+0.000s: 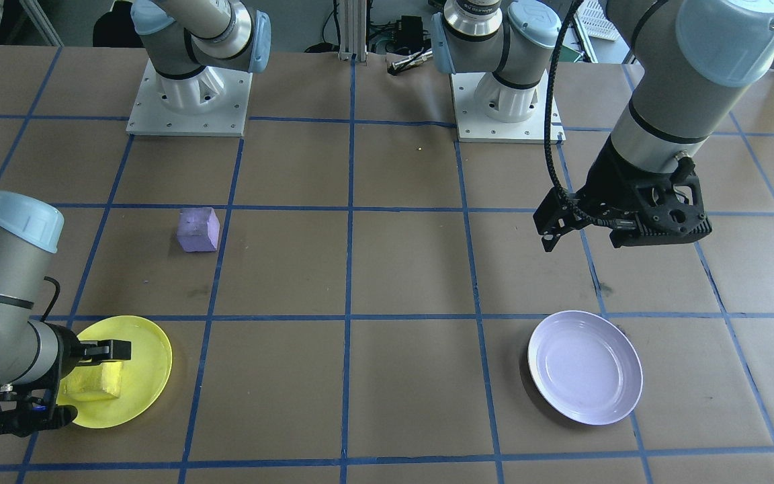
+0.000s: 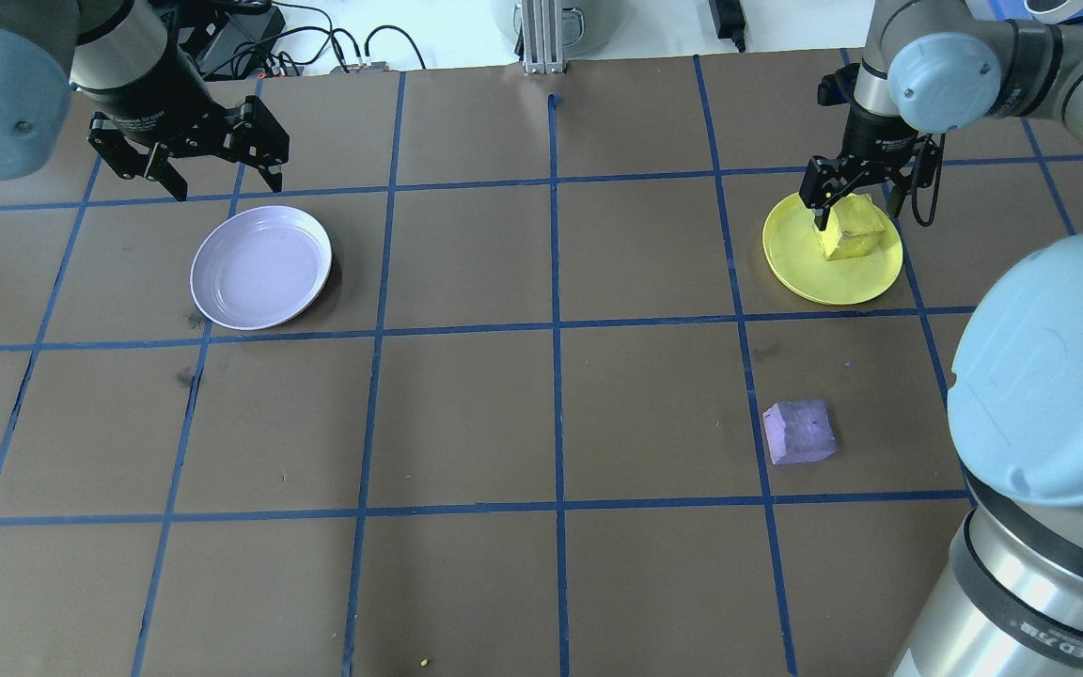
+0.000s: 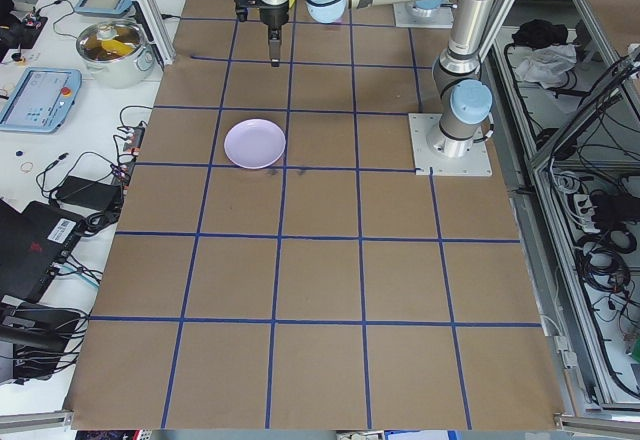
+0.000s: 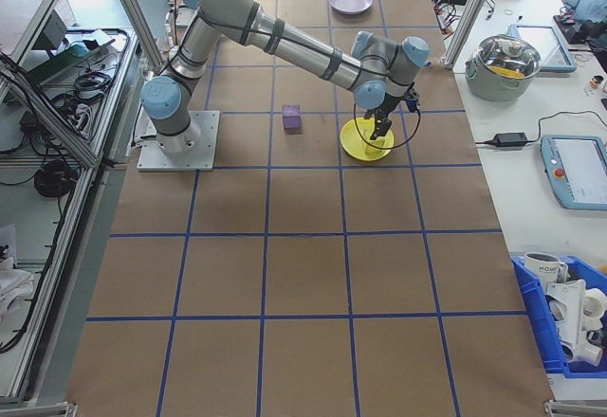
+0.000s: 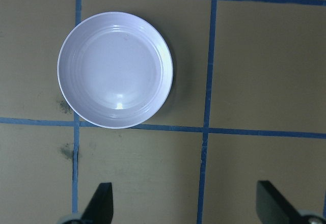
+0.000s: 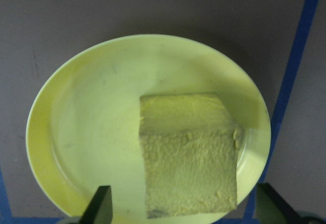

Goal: Sort blocks by color into plates

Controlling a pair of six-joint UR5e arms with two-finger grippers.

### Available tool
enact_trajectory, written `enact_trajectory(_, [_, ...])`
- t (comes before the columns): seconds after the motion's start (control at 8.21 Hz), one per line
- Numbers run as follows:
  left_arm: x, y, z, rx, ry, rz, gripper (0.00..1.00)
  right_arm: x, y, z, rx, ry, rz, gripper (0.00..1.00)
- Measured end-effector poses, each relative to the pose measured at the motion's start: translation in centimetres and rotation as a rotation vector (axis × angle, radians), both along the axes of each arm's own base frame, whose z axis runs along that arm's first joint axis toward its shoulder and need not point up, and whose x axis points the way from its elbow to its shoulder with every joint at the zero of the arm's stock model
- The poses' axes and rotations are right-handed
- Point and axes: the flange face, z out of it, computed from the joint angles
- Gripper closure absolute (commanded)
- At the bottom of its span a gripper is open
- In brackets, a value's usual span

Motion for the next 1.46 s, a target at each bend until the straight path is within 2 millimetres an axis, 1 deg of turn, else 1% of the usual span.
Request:
enact_trajectory(0.12, [0.0,0.0,0.0,0.0,0.0,0.001,0.0,2.2,1.7,2.4,0.024,0.0,-0.006,0.0])
enact_trajectory(0.24, [0.4,-0.1,0.0,-0.001,0.0,0.007,0.0,4.2,3.9,4.1,0.047,-0.017,-0.026,0.0])
enact_trajectory(0.37, [1.1,-0.2,0.0,-0.004,0.0,0.018,0.0,5.8,6.8,4.6,0.07,-0.044,-0.043,0.0])
enact_trajectory(0.49, [1.5,-0.2,0.1,-0.006,0.0,0.026,0.0,6.7,10.4,4.1,0.087,-0.056,-0.054,0.0])
enact_trajectory(0.73, [1.8,-0.2,0.1,-0.008,0.0,0.031,0.0,7.7,18.3,1.4,0.088,-0.056,-0.064,0.0])
enact_trajectory(0.85, [1.8,-0.3,0.1,-0.008,0.0,0.032,0.0,8.0,21.4,0.0,0.096,-0.055,-0.065,0.0])
enact_trajectory(0.97, [1.9,-0.3,0.1,-0.008,0.0,0.032,0.0,8.2,23.2,-0.9,0.107,-0.055,-0.06,0.0])
enact_trajectory(1.22, [1.9,-0.3,0.0,-0.008,0.0,0.032,0.0,8.4,25.0,-2.3,0.135,-0.06,-0.055,0.0])
enact_trajectory(1.34, [1.9,-0.3,0.1,-0.008,-0.001,0.032,0.0,8.4,25.3,-2.9,0.134,-0.059,-0.052,0.14])
enact_trajectory(1.46, [1.9,-0.3,0.1,-0.008,0.0,0.032,0.0,8.4,25.2,-3.5,0.129,-0.053,-0.048,0.35])
